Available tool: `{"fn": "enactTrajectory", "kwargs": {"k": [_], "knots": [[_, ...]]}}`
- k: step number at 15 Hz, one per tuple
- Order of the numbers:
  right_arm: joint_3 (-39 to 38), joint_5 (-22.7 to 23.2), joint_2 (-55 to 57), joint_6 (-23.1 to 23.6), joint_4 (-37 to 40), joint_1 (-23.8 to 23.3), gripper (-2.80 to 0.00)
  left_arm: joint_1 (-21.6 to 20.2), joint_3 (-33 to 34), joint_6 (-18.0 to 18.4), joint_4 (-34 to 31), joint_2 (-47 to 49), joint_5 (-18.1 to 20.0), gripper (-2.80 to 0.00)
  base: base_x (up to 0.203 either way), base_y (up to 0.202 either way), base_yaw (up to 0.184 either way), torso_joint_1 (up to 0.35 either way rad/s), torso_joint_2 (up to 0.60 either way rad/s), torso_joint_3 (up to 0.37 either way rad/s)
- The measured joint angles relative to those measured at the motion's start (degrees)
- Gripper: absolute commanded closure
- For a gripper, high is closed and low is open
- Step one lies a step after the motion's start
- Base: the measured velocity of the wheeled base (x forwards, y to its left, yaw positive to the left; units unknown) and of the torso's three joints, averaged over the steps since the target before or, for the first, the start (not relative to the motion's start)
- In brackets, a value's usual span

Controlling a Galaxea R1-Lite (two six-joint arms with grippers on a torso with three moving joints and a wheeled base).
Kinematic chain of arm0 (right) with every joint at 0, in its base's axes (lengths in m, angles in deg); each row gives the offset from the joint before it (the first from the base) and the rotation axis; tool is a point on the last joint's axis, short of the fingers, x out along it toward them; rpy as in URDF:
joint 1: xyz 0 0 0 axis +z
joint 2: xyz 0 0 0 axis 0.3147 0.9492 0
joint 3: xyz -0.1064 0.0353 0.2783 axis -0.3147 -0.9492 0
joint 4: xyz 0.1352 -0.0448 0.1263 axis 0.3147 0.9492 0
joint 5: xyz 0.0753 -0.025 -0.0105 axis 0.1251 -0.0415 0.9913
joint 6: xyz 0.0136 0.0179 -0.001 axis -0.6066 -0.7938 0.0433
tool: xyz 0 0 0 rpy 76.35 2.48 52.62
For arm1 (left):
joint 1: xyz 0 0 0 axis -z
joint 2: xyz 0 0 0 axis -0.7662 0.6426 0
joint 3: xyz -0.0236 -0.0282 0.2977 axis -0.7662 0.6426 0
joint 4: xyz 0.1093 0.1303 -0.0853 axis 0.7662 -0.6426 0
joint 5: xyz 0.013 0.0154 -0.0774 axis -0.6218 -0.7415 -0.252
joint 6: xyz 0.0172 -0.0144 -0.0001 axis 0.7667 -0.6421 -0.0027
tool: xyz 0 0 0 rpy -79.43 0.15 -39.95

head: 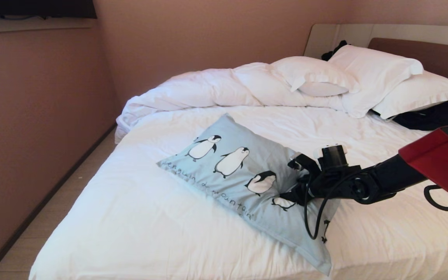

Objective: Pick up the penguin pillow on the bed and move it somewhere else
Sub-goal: Pick up the pillow

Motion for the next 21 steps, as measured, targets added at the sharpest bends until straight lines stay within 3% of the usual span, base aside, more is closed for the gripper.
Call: {"fn": "enactTrajectory", "kwargs": {"k": [12, 13, 21], "knots": [[-0.1, 0.0, 2.0, 2.9, 0.2, -0.4, -2.8, 0.0, 0.0, 0.0, 0.0, 0.0, 0.0, 0.0, 0.0, 0.0, 0.0, 0.0, 0.0, 0.0], [-0.1, 0.0, 2.0, 2.9, 0.2, -0.4, 0.0, 0.0, 0.0, 0.0, 0.0, 0.0, 0.0, 0.0, 0.0, 0.0, 0.0, 0.0, 0.0, 0.0], [-1.5, 0.0, -1.0, 2.7, 0.3, -0.5, 0.0, 0.0, 0.0, 0.0, 0.0, 0.0, 0.0, 0.0, 0.0, 0.0, 0.0, 0.0, 0.0, 0.0]]}}
